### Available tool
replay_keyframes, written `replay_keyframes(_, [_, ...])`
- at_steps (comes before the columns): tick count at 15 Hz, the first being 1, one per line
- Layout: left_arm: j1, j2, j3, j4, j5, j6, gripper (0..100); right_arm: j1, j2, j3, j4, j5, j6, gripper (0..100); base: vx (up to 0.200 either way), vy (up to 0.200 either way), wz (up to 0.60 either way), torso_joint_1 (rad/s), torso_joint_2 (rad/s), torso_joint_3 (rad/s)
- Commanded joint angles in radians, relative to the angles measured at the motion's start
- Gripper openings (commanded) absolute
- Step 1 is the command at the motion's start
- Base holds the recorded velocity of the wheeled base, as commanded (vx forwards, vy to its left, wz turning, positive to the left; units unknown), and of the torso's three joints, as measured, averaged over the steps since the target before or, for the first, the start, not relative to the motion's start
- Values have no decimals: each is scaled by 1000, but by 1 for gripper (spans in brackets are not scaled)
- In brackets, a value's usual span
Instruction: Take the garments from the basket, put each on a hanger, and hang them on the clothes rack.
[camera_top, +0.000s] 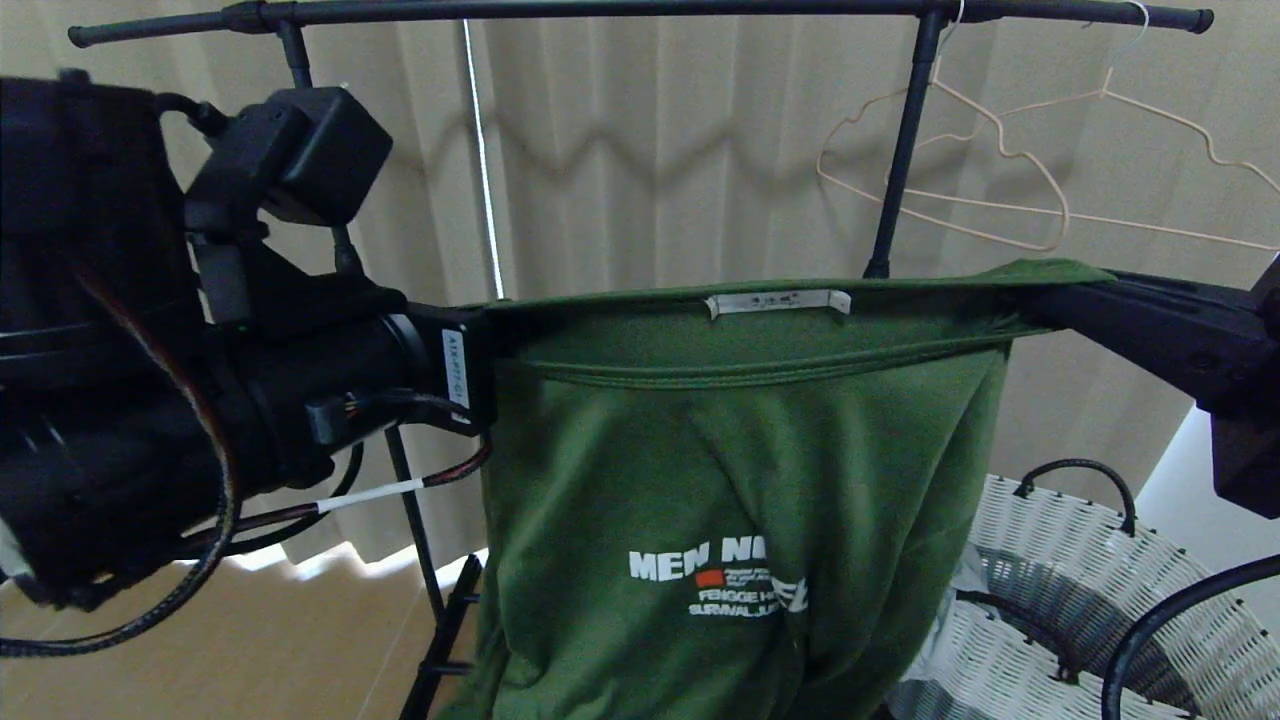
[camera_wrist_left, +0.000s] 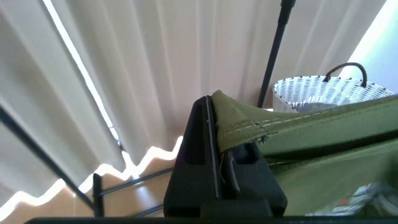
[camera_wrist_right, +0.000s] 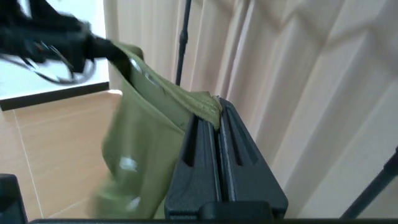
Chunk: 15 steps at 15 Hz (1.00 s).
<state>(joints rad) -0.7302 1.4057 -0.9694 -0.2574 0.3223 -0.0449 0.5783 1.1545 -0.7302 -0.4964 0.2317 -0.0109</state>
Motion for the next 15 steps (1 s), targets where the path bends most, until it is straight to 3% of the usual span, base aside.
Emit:
replay_keyframes(1, [6, -31, -19, 14, 3, 0, 0, -8, 1, 26, -1, -3, -1, 0, 0, 0, 0, 0, 0, 0])
replay_keyframes(4, [2, -41, -45, 14, 1, 26, 0, -28, -7, 40, -1, -2, -6, 0, 0, 0, 0, 0, 0, 0])
replay_keyframes(5, [3, -37, -109, 18, 1, 102, 0, -48, 5, 28, 1, -2, -6, 0, 0, 0, 0, 0, 0, 0])
replay_keyframes(6, [9, -30, -134, 24, 1, 122, 0, -51, 21, 18, -1, -3, -6, 0, 0, 0, 0, 0, 0, 0])
replay_keyframes(13, [38, -57, -120, 121, -9, 119, 0, -89, 114, -110, -1, -2, -4, 0, 0, 0, 0, 0, 0, 0])
replay_keyframes(15, [28, -82, -115, 119, -103, 91, 0, -94, 160, -152, -2, -2, -1, 0, 0, 0, 0, 0, 0, 0])
